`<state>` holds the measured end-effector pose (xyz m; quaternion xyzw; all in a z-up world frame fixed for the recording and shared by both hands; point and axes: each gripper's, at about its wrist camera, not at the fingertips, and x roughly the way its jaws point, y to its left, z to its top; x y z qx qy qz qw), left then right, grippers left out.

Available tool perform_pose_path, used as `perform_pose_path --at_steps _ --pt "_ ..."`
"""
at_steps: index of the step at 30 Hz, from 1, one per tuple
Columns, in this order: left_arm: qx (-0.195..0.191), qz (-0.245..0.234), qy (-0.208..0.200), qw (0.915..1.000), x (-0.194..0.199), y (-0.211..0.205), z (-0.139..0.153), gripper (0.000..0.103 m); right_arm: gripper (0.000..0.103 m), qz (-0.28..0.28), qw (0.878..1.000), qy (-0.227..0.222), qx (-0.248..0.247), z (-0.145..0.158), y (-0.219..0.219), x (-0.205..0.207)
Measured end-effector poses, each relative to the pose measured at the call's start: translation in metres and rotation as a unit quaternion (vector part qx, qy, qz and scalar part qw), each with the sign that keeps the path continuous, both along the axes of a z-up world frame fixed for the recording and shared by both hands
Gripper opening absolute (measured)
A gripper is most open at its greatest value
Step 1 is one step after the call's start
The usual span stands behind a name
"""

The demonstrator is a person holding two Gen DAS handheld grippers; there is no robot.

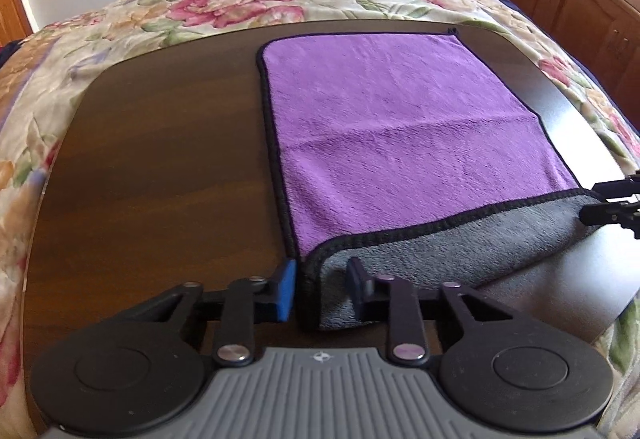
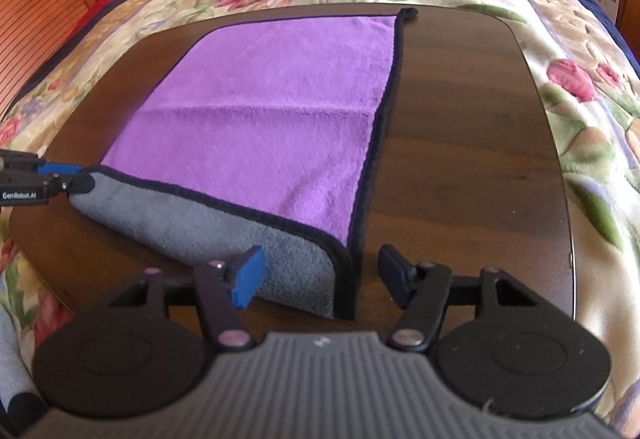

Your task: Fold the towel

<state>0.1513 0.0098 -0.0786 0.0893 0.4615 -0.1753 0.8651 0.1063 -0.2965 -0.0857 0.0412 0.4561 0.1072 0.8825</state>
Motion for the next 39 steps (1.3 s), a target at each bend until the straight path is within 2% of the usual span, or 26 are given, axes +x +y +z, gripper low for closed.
perform_pose_path --at_steps 5,7,9,14,22,24,27,39 --pt "0.003 0.0 0.001 1.0 0.0 0.0 -0.002 0.016 0.062 0.001 1.0 0.0 0.002 0.0 0.0 0.0" --pt "0.002 0.001 -0.001 1.0 0.0 0.001 -0.001 0.009 0.059 0.002 1.0 0.0 0.004 0.0 0.0 0.0" --pt "0.003 0.0 -0.006 1.0 -0.001 0.0 0.0 0.007 0.051 0.004 1.0 0.001 0.005 0.001 0.0 -0.001" --pt "0.004 -0.005 -0.012 0.9999 -0.004 0.0 0.002 0.005 0.045 0.006 1.0 0.0 0.004 0.002 -0.001 -0.002" --pt "0.005 -0.006 -0.014 0.9999 -0.004 0.001 0.001 0.005 0.022 0.007 1.0 -0.003 -0.008 0.003 -0.001 -0.002" --pt "0.005 -0.007 -0.015 0.9999 -0.004 0.002 0.001 0.004 0.012 0.008 1.0 -0.004 -0.011 0.004 -0.001 -0.002" --pt "0.001 -0.008 -0.017 0.9998 -0.005 0.002 0.002 0.003 0.007 0.008 1.0 -0.006 -0.011 0.004 -0.002 -0.003" --pt "-0.01 -0.002 -0.031 0.9995 -0.006 0.001 0.01 0.002 0.003 0.009 1.0 -0.027 -0.01 0.012 -0.002 -0.005"
